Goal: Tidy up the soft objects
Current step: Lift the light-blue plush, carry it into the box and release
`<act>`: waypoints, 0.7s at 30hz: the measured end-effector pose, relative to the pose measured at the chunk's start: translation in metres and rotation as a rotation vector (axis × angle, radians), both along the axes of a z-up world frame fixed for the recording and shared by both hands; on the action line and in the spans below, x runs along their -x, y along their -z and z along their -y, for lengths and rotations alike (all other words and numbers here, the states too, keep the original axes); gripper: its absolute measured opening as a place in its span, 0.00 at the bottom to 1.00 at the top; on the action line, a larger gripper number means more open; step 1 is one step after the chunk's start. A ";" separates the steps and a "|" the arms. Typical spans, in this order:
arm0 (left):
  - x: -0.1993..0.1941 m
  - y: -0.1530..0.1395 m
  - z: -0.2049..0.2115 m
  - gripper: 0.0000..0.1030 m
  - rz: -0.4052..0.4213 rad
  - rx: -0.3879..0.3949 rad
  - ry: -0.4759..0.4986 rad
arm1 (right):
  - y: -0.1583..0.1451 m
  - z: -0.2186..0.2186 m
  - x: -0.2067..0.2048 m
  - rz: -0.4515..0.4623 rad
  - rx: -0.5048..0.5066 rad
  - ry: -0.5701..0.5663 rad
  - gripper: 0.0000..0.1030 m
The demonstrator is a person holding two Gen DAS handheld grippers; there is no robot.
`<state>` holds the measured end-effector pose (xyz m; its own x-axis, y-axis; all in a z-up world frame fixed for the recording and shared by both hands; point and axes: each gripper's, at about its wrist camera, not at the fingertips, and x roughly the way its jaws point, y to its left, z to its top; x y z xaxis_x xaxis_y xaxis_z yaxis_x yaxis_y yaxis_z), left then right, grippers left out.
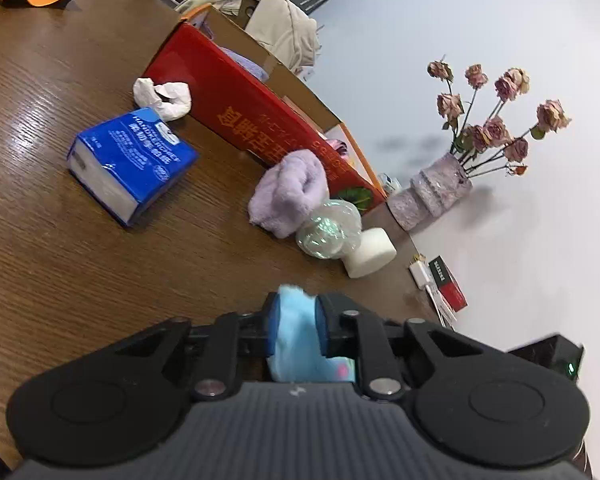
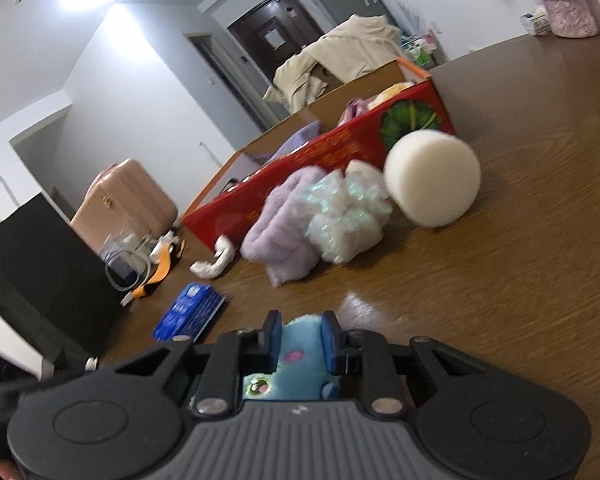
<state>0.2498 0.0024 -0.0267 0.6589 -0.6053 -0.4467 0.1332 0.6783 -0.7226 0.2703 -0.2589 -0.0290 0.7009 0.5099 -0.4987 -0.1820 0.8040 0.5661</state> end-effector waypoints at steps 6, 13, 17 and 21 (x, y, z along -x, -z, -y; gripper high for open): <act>0.000 0.000 0.008 0.11 0.005 -0.030 0.028 | 0.000 -0.004 0.002 -0.007 -0.010 -0.024 0.20; 0.024 -0.020 -0.010 0.52 0.080 -0.047 0.038 | -0.017 0.012 0.015 0.035 0.012 -0.008 0.24; 0.037 -0.017 -0.004 0.59 0.044 -0.061 0.076 | -0.017 0.016 0.018 0.033 0.025 -0.052 0.36; 0.040 -0.009 0.012 0.48 0.026 -0.100 0.135 | -0.010 0.008 0.017 0.002 0.049 -0.099 0.31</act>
